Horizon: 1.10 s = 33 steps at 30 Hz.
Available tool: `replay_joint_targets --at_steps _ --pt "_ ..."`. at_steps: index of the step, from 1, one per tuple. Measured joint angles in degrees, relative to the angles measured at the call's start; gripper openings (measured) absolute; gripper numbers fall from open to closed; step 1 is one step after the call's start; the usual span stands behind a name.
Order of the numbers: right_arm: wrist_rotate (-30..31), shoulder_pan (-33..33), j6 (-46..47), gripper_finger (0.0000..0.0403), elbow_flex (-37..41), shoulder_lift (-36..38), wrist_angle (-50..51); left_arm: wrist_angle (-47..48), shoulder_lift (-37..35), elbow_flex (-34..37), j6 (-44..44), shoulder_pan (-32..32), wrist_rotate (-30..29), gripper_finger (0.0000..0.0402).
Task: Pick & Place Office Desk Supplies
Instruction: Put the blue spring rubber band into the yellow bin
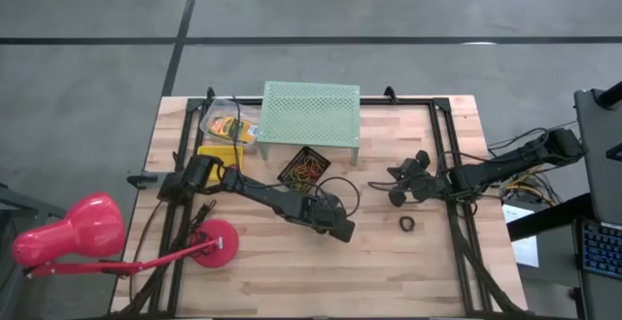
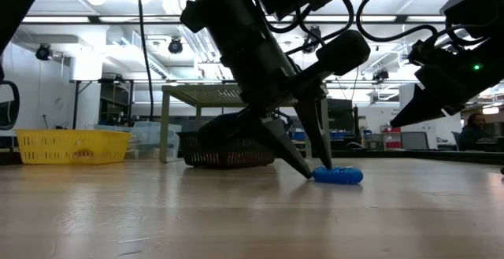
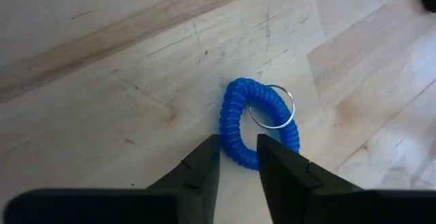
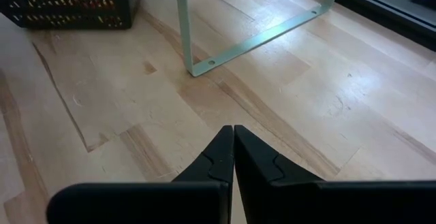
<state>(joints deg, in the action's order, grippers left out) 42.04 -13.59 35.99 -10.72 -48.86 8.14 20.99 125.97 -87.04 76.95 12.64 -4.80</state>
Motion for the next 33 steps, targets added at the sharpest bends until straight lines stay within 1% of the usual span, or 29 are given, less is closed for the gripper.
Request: replay_joint_targets --at_steps 7,12,23,33 --pt "0.0 0.0 0.0 0.0008 0.0 0.0 0.0 -0.1 0.0 0.0 0.0 -0.2 0.4 0.0035" --pt "0.0 0.0 0.0 0.0008 0.0 0.0 0.0 -0.2 0.0 0.0 -0.2 -0.4 0.4 0.0006" --pt "0.0 0.0 0.0 0.0008 0.0 0.0 0.0 0.3 -0.1 0.0 -0.2 -0.7 0.8 0.0002" --pt "0.0 0.0 0.0 0.0008 0.0 0.0 0.0 7.5 -0.7 -0.1 1.0 -0.7 3.2 0.0002"
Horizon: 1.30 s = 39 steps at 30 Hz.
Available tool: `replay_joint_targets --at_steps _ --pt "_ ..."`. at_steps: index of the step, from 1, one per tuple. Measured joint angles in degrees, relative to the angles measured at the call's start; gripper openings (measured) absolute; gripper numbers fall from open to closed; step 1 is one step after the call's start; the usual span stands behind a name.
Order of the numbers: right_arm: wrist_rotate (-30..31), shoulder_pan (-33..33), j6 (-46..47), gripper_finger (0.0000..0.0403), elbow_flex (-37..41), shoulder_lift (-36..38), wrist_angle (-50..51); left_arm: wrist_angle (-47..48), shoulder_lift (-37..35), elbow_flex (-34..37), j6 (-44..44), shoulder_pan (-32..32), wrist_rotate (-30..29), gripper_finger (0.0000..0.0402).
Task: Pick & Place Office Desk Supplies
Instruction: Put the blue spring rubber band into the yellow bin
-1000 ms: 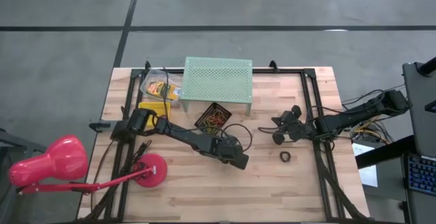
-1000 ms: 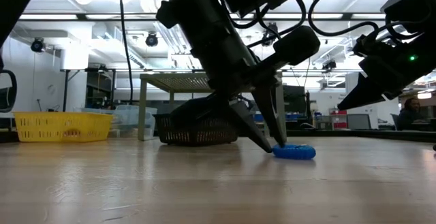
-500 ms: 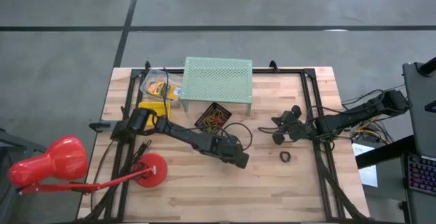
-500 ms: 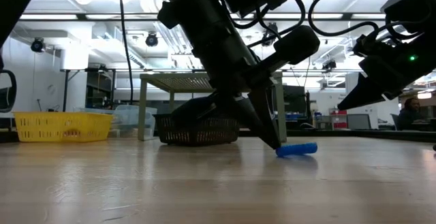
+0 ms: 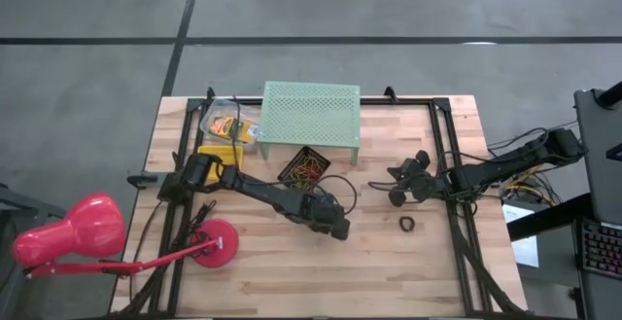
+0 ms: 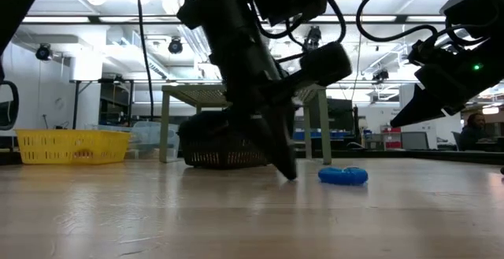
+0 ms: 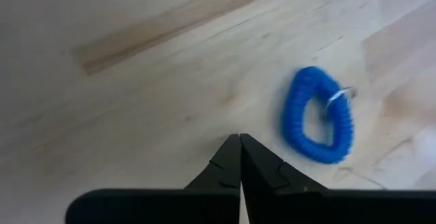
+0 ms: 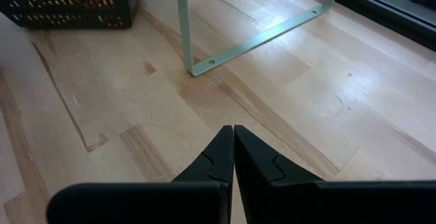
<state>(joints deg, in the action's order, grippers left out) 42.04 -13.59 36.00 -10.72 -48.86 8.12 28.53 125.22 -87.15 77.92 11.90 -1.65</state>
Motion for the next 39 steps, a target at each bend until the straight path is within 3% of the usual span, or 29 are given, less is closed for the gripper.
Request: replay_joint_targets --at_steps 10,16,24,32,39 --pt "0.0 0.0 0.0 0.0008 0.0 0.0 0.0 0.9 -2.4 0.1 -0.2 0.1 -3.4 0.0011" --pt "0.0 0.0 0.0 0.0008 0.0 0.0 0.0 -7.7 -2.3 0.1 -3.1 0.1 -4.8 0.0075" --pt "0.0 0.0 0.0 0.0008 0.0 0.0 0.0 -8.8 -2.0 0.2 -3.1 0.0 -4.8 0.0156" --pt "0.0 0.0 0.0 0.0008 0.0 0.0 0.0 -9.9 -1.5 1.9 -1.3 0.0 -4.2 0.0160" --pt "0.0 0.0 0.0 0.0008 0.0 0.0 0.0 -11.3 1.8 0.2 -1.2 -0.3 0.8 0.0159"
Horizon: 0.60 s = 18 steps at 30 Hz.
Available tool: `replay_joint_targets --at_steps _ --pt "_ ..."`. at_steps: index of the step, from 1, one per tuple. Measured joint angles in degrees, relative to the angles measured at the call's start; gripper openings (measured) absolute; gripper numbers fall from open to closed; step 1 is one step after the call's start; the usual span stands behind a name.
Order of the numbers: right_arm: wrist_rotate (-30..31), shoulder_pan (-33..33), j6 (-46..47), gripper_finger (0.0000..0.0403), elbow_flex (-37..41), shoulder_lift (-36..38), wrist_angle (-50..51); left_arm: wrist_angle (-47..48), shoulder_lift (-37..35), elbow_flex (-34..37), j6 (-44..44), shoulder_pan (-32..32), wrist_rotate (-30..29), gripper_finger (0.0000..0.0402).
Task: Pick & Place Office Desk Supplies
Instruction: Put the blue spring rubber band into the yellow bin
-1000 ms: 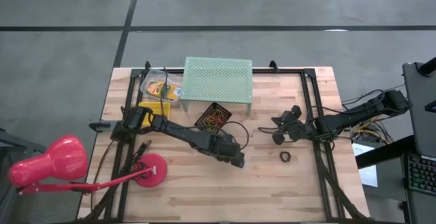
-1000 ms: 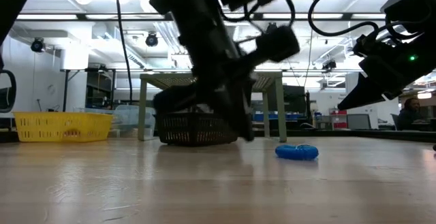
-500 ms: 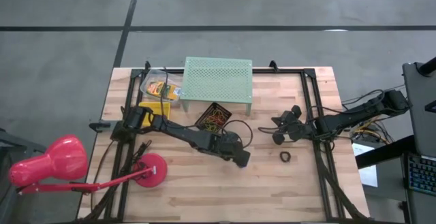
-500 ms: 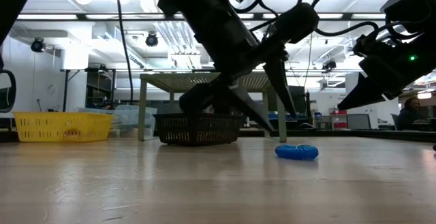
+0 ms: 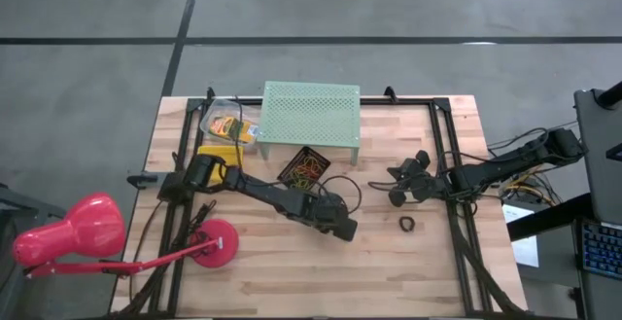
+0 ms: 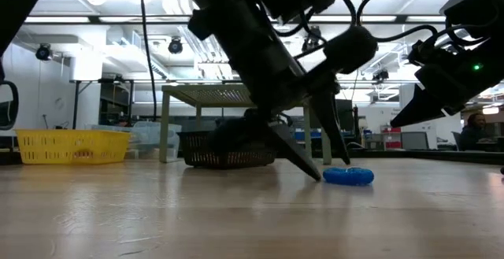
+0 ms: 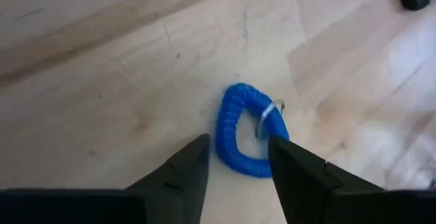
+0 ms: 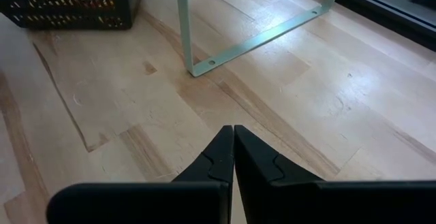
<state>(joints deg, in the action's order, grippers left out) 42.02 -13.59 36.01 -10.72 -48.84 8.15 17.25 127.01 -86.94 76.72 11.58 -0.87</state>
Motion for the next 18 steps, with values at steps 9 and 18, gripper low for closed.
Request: replay_joint_targets --at_steps 9,18 --pt "0.0 0.0 0.0 0.0008 0.0 0.0 0.0 1.1 0.2 -0.3 0.2 -0.3 0.7 0.0125" --pt "0.0 0.0 0.0 0.0008 0.0 0.0 0.0 2.2 0.2 -0.2 0.7 -0.3 0.7 0.0070"
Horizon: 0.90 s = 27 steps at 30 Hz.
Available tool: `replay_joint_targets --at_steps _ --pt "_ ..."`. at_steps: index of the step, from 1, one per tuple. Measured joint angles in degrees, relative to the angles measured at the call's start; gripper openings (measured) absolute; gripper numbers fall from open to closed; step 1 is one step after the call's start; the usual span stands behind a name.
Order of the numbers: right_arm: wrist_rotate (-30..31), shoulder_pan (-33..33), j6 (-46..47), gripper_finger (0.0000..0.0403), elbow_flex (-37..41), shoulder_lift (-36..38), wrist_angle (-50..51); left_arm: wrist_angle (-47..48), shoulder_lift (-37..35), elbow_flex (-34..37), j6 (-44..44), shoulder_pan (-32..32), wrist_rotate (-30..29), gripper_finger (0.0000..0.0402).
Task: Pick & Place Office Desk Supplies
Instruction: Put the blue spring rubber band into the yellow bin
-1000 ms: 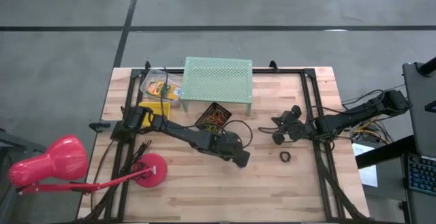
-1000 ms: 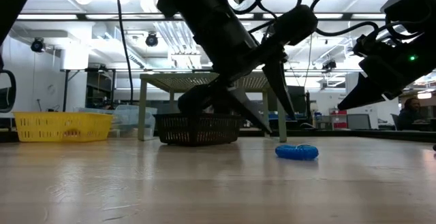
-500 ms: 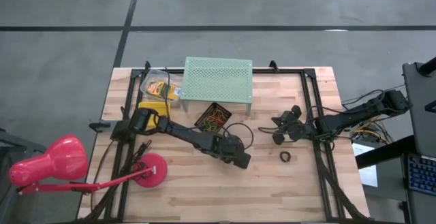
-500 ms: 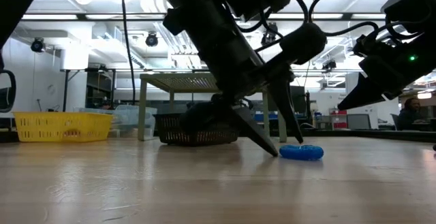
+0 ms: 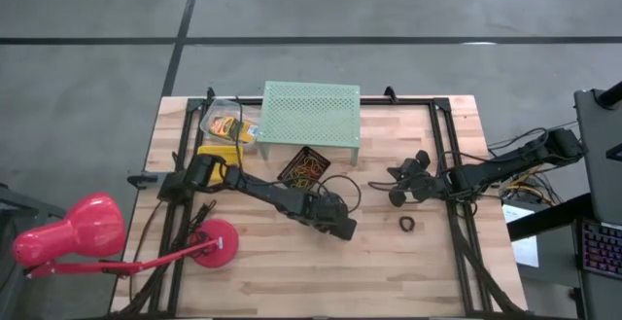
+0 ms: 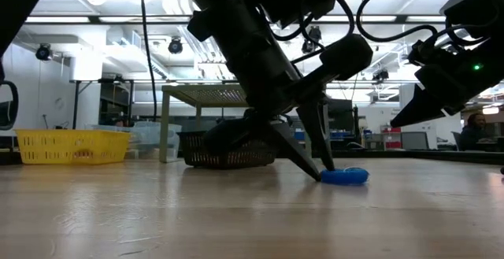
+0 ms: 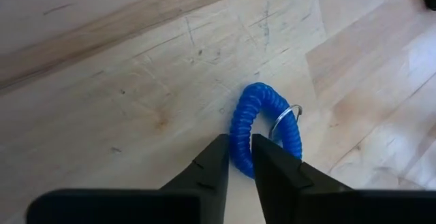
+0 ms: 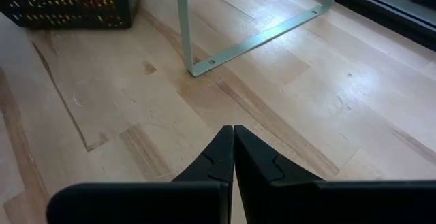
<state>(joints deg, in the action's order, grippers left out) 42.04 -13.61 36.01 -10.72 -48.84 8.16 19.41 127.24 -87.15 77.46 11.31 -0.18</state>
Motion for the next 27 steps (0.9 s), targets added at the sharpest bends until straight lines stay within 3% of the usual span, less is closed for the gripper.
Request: replay_joint_targets --at_steps 17,27 --pt "0.0 0.0 0.0 0.0008 0.0 0.0 0.0 1.4 0.0 0.0 0.4 -0.2 0.2 0.0031" --pt "0.0 0.0 0.0 0.0008 0.0 0.0 0.0 3.1 -1.2 -0.2 -1.0 -0.4 -0.7 0.0028"
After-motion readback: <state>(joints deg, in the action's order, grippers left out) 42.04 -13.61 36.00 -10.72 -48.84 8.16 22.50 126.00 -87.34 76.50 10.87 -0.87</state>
